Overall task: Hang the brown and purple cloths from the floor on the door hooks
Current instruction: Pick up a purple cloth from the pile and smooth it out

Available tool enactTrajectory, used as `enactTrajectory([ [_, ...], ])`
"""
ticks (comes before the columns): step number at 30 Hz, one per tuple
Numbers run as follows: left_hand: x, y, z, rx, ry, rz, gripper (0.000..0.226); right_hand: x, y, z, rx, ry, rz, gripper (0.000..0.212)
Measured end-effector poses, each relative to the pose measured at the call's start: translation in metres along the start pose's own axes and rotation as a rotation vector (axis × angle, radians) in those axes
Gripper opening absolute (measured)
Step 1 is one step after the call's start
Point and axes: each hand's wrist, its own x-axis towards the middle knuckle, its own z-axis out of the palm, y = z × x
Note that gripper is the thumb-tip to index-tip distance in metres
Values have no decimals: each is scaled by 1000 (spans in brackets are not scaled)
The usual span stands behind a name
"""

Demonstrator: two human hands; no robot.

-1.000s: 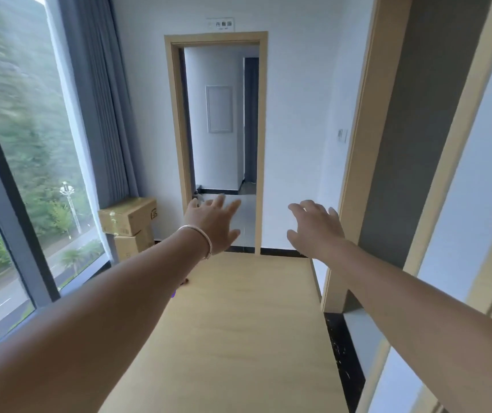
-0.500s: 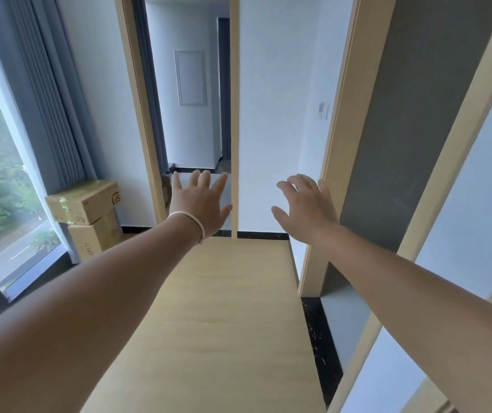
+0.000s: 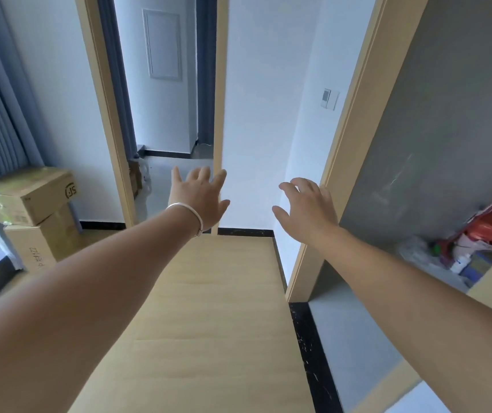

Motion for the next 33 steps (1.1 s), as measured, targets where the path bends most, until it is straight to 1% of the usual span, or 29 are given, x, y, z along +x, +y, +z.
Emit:
enactTrajectory([
  [7,68,-13,66,-28,-59,23,64,62,3,63,7,-70,-1,50],
  [13,140,0,110,-7,-81,28,64,135,37,117,27,-81,-19,50],
  [23,253,40,173,35,-160,-80,65,260,105,193,99,-95,-172,51],
  [26,278,46,196,22,-168,-127,67,290,121,218,101,-127,-202,51],
  [30,303,52,230,35,-230,-127,66,320,135,253,117,-195,-211,52],
  [33,329,49,256,23,-249,-141,66,350,138,277,120,-221,-225,52],
])
